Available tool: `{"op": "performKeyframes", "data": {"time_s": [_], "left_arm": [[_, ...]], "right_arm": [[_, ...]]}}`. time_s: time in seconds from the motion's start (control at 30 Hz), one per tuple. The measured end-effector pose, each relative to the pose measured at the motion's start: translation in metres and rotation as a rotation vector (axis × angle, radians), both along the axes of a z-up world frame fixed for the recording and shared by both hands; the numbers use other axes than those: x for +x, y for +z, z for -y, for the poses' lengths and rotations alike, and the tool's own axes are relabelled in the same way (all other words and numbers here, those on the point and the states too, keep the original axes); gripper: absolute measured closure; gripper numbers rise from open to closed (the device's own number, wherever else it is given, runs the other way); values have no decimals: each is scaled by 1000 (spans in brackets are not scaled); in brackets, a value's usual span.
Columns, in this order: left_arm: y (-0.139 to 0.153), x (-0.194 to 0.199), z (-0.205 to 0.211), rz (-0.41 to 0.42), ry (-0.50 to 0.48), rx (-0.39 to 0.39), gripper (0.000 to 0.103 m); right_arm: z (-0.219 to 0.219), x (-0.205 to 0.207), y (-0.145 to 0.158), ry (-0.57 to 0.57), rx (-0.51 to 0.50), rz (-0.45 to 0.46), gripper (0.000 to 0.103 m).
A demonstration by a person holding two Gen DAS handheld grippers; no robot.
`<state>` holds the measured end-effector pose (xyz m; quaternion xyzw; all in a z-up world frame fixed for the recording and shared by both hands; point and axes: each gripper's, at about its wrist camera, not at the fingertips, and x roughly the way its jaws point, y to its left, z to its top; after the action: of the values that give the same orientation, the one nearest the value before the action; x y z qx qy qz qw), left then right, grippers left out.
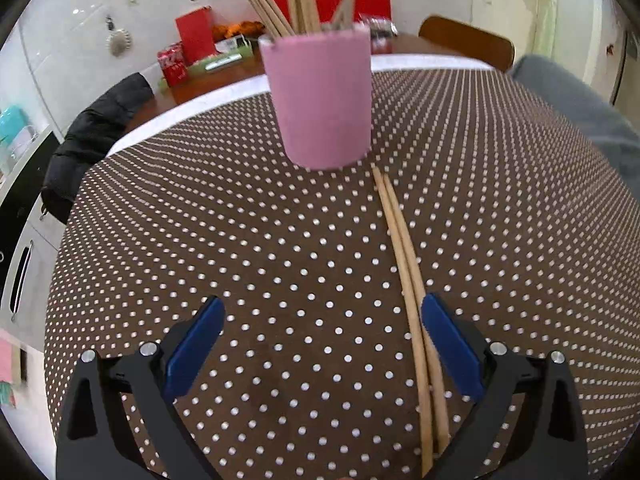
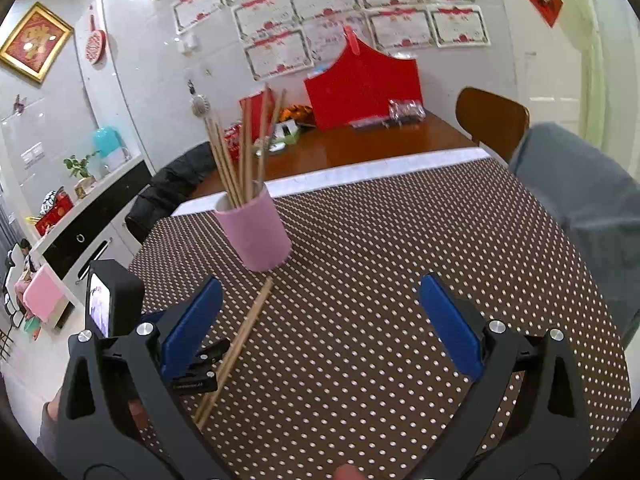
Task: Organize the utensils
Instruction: 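Lower both open tools toward the last chopsticks beside the cup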
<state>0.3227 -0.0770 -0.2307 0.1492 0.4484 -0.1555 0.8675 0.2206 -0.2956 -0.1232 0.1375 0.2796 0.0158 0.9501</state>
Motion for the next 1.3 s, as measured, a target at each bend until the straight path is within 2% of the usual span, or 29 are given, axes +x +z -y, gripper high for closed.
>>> {"op": "performKeyframes", "data": {"time_s": [0.13,0.2,0.4,0.47,0.53,0.57,0.63,0.73,0.97,1.0,1.03,1.1,1.17,1.2,1.23,1.3], "left_arm": [[-7,7,2,-13,-7,5,6],[-10,13,4,-9,-7,33,6],[-10,32,4,-25,-45,14,6],[-9,34,8,-35,-87,-8,17],[-8,41,6,-77,-129,-72,48],[-7,41,6,-79,-135,-81,54],[-6,38,7,-71,-153,-79,74],[-6,32,2,-69,-151,-79,86],[-7,19,-32,-44,-60,-92,85],[-7,19,-38,-41,-50,-90,78],[-8,17,-42,-36,-33,-81,62],[-9,20,-53,-17,25,-47,47],[-10,26,-63,-28,48,-74,45],[-11,28,-65,-35,49,-84,45],[-11,29,-67,-36,45,-89,45],[-12,31,-67,-28,29,-82,45]], "right_arm": [[8,2,-9,-17,8,-28,6],[11,4,-12,-19,9,-38,6],[6,10,-23,3,-10,-88,6],[0,14,-31,23,-7,-122,6],[-6,16,-38,41,-8,-151,6],[-10,17,-42,49,-8,-166,6],[-17,21,-51,62,-4,-198,6],[-27,25,-62,74,-5,-238,6],[-78,61,-93,166,-18,-338,6],[-87,68,-96,179,-27,-348,7],[-94,72,-98,186,-37,-353,12],[-110,82,-103,215,-68,-366,20],[-127,86,-104,220,-183,-347,41],[-134,84,-104,230,-243,-338,60],[-138,80,-103,252,-271,-324,71],[-136,72,-101,292,-283,-318,78]]}}
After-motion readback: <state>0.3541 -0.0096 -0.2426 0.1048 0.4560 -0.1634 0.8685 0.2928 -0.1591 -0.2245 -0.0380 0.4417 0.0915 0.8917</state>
